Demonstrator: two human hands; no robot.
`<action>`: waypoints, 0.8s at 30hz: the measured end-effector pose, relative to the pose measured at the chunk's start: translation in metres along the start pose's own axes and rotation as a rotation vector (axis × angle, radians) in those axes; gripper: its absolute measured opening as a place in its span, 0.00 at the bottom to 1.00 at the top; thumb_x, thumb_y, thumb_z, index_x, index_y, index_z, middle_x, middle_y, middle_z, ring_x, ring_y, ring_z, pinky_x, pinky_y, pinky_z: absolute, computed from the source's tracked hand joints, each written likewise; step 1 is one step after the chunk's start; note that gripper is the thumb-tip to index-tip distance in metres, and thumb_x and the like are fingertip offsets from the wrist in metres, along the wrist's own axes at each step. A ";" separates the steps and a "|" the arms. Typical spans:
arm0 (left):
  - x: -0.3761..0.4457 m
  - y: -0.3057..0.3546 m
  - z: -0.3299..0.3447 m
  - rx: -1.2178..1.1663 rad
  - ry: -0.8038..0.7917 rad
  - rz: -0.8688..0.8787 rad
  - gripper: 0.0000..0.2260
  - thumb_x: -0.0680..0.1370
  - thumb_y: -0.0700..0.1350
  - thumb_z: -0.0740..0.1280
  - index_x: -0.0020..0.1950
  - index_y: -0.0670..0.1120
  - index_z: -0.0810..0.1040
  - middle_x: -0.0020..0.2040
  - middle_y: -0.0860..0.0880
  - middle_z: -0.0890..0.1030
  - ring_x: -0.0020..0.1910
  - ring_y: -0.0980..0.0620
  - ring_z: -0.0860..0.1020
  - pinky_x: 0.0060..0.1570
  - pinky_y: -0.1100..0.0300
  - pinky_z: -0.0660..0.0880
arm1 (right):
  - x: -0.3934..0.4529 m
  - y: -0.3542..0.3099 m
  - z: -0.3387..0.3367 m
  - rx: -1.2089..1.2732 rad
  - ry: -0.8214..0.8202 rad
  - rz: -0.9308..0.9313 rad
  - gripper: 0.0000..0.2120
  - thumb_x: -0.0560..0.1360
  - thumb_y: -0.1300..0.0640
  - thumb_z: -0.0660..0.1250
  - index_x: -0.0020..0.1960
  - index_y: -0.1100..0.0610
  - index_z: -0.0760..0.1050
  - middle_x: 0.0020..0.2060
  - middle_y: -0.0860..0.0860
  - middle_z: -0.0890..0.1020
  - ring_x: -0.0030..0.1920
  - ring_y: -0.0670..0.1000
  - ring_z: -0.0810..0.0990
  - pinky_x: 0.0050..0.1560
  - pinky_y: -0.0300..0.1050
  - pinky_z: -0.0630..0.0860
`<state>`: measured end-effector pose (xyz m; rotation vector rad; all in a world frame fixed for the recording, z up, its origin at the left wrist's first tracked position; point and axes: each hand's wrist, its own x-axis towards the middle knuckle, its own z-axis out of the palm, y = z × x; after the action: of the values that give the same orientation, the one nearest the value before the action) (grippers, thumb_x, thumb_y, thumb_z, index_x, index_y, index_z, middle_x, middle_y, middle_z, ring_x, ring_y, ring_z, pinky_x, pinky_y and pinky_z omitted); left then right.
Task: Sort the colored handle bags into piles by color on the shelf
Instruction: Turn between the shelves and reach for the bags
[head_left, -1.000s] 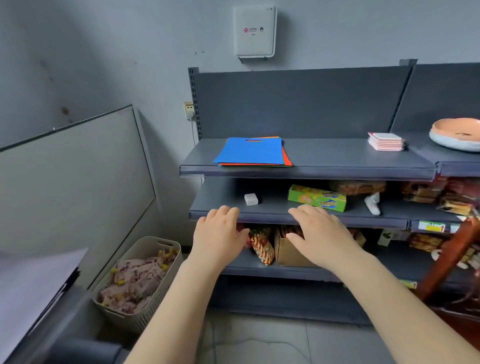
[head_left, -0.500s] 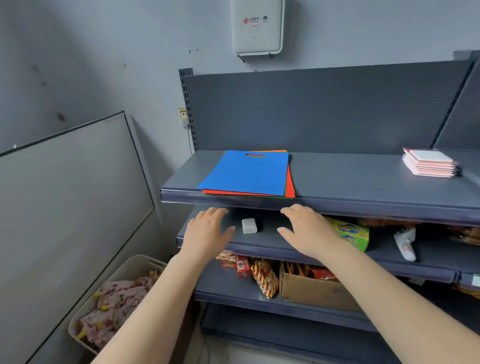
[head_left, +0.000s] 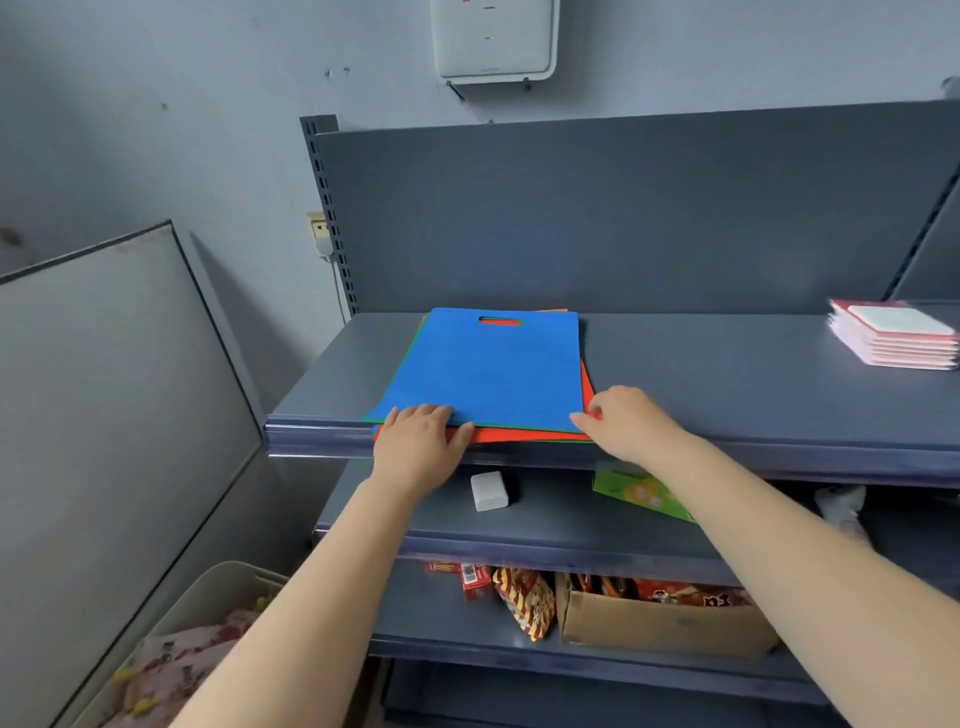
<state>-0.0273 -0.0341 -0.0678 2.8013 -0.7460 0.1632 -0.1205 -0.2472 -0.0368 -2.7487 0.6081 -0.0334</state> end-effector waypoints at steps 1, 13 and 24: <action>0.003 -0.001 0.004 0.006 0.019 0.023 0.21 0.81 0.58 0.55 0.66 0.48 0.74 0.64 0.50 0.77 0.63 0.47 0.72 0.66 0.55 0.62 | 0.007 0.000 0.002 0.042 0.013 0.041 0.21 0.80 0.47 0.59 0.32 0.57 0.66 0.30 0.52 0.69 0.32 0.51 0.68 0.32 0.44 0.64; 0.032 -0.015 0.008 -0.241 -0.066 0.228 0.19 0.80 0.57 0.57 0.69 0.54 0.72 0.69 0.57 0.73 0.70 0.56 0.67 0.62 0.60 0.67 | 0.043 0.009 0.027 0.343 0.345 0.185 0.11 0.77 0.58 0.64 0.38 0.60 0.67 0.34 0.55 0.71 0.31 0.51 0.64 0.29 0.44 0.58; 0.074 -0.071 -0.005 -0.173 -0.001 -0.306 0.26 0.72 0.56 0.71 0.67 0.50 0.72 0.63 0.46 0.77 0.63 0.42 0.72 0.58 0.52 0.67 | 0.042 0.049 0.028 0.694 0.684 0.277 0.16 0.76 0.68 0.58 0.59 0.57 0.77 0.53 0.49 0.79 0.48 0.51 0.75 0.45 0.44 0.69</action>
<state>0.0724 -0.0085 -0.0650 2.7059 -0.3071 0.0404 -0.1000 -0.2977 -0.0813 -1.9187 0.9216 -0.9517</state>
